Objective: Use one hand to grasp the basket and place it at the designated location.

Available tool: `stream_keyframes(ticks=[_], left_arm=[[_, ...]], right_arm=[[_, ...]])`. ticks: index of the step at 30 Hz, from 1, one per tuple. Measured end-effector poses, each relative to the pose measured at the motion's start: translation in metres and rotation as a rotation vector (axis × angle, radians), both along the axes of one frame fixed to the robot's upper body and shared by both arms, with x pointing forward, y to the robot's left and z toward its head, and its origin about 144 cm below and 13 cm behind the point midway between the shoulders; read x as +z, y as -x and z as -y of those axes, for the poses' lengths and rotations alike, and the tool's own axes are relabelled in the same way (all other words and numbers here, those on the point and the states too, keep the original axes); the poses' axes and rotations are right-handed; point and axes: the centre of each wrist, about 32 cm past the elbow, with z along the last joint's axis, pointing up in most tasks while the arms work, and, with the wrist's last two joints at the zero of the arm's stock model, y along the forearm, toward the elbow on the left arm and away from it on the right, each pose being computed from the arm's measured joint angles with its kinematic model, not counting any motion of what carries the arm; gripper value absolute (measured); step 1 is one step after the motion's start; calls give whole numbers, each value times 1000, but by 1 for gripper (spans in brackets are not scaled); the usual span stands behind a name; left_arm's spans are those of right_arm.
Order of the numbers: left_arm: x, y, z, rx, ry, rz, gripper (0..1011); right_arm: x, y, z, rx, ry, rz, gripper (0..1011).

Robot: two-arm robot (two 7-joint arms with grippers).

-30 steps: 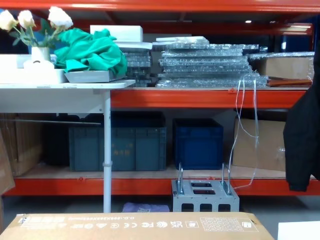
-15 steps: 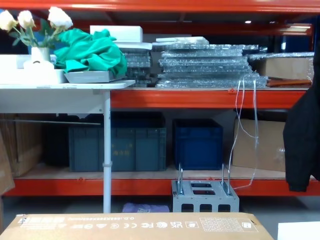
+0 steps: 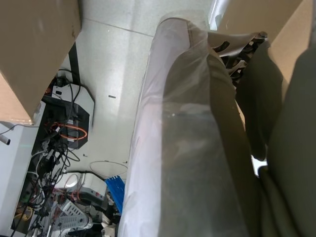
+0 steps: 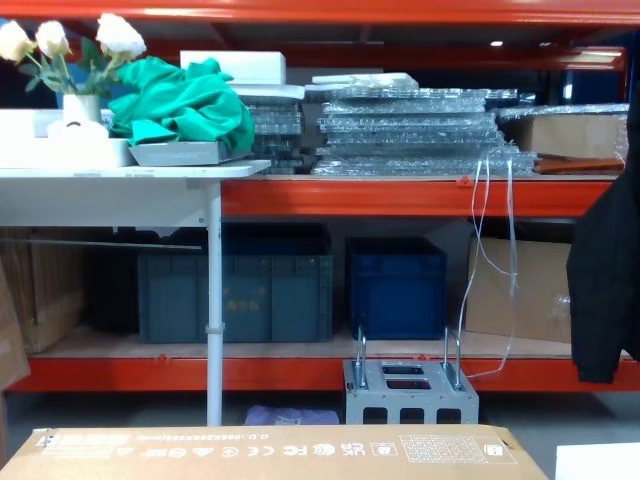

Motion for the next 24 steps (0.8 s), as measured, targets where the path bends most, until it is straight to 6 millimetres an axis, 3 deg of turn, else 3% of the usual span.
stream_keyframes(ticks=[24], left_arm=[[0,0,0,0,0,0,0]], right_arm=[[0,0,0,0,2,0,1000]])
